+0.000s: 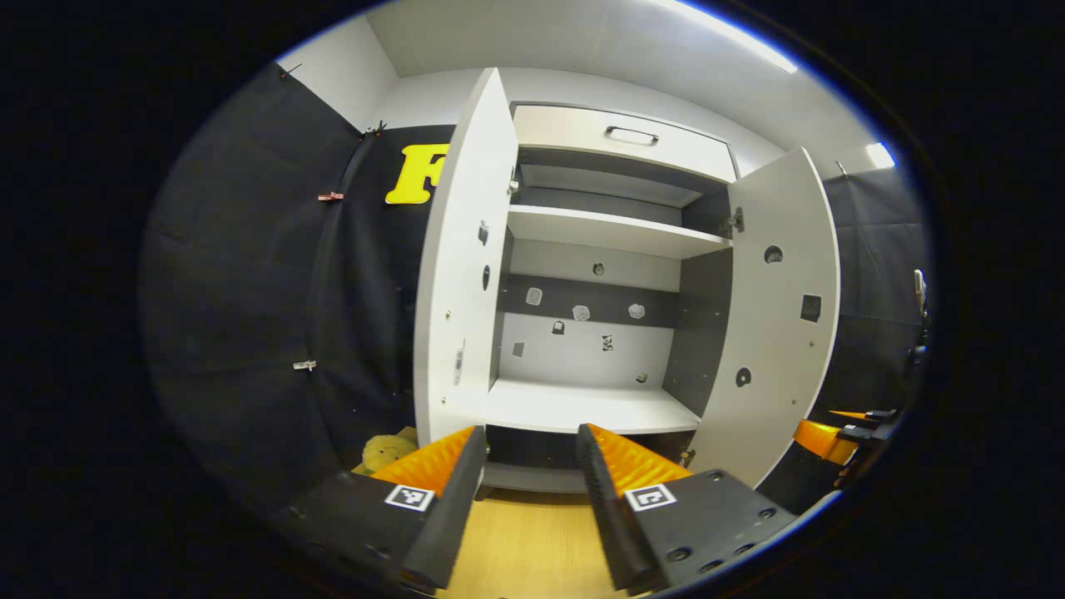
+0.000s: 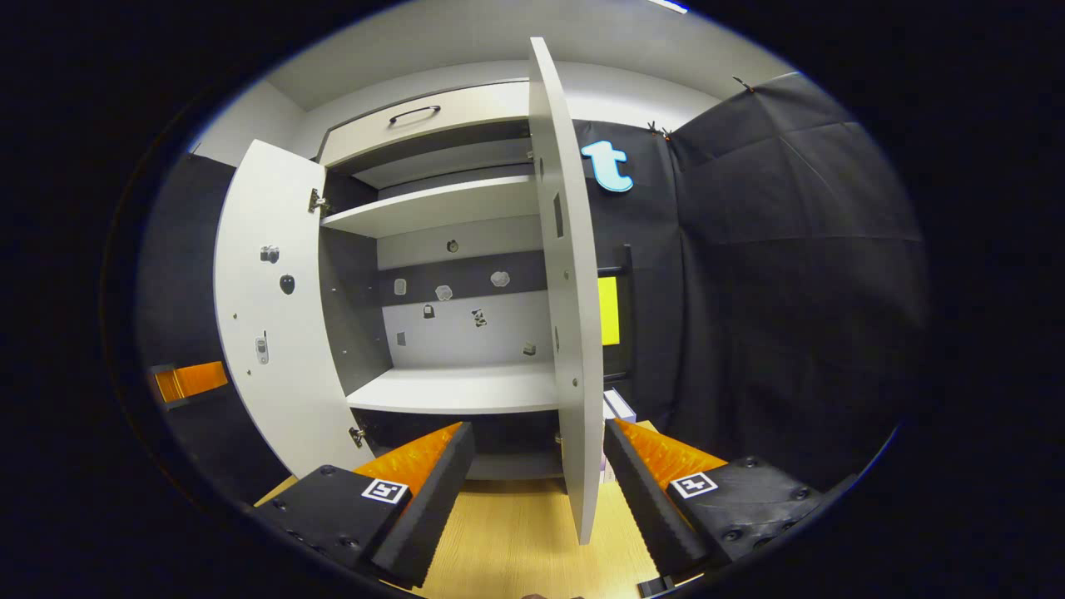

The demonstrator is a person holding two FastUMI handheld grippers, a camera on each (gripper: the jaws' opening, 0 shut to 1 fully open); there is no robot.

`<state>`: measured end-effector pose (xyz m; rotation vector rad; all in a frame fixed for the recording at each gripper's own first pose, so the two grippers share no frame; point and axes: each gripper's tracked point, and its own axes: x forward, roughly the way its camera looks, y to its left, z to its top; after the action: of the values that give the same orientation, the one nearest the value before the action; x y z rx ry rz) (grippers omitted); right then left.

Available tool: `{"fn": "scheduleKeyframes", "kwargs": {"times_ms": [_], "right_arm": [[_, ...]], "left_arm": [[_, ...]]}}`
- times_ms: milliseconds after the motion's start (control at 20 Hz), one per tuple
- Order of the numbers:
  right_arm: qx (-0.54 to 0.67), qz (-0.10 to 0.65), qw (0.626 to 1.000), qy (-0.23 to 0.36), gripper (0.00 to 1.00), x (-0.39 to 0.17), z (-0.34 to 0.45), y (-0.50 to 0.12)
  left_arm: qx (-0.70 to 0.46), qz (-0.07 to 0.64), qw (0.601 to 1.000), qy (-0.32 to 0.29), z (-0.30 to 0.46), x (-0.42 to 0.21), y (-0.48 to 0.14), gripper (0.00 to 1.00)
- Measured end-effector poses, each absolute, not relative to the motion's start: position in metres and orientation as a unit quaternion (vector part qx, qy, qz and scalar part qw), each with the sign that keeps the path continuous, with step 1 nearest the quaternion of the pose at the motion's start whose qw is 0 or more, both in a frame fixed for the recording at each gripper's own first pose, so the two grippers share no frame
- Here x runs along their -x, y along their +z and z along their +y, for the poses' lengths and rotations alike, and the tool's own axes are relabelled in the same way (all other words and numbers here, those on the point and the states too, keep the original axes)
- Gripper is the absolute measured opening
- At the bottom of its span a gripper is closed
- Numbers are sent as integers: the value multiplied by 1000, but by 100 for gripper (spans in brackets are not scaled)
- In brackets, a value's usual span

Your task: Open the right door of the double-door shoe cabinet with the right hand, and open the left door with the left hand.

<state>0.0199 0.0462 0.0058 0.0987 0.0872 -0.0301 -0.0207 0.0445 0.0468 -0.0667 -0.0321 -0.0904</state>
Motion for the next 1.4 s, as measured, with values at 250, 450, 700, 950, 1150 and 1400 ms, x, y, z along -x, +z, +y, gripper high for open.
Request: {"fn": "scheduleKeyframes", "kwargs": {"times_ms": [250, 450, 700, 950, 1150, 1400], "right_arm": [[-37, 50, 998, -3, 98, -13, 55, -10], [-44, 49, 998, -2, 98, -13, 58, -9], [-50, 46, 998, 12, 98, -24, 70, -4], [-33, 45, 998, 35, 99, -30, 86, -2], [-33, 46, 997, 43, 98, -30, 95, -3], [-36, 42, 997, 44, 98, -33, 98, 1]], "left_arm": [[-5, -18, 999, -42, 23, 38, 33, 95], [12, -9, 999, -47, 11, 48, 20, 95], [-4, -11, 999, -35, 16, 54, 28, 95], [-18, -15, 999, -25, 22, 59, 29, 95], [-14, -13, 1000, -22, 26, 57, 28, 95], [-20, -15, 1000, -18, 26, 61, 29, 95]]}}
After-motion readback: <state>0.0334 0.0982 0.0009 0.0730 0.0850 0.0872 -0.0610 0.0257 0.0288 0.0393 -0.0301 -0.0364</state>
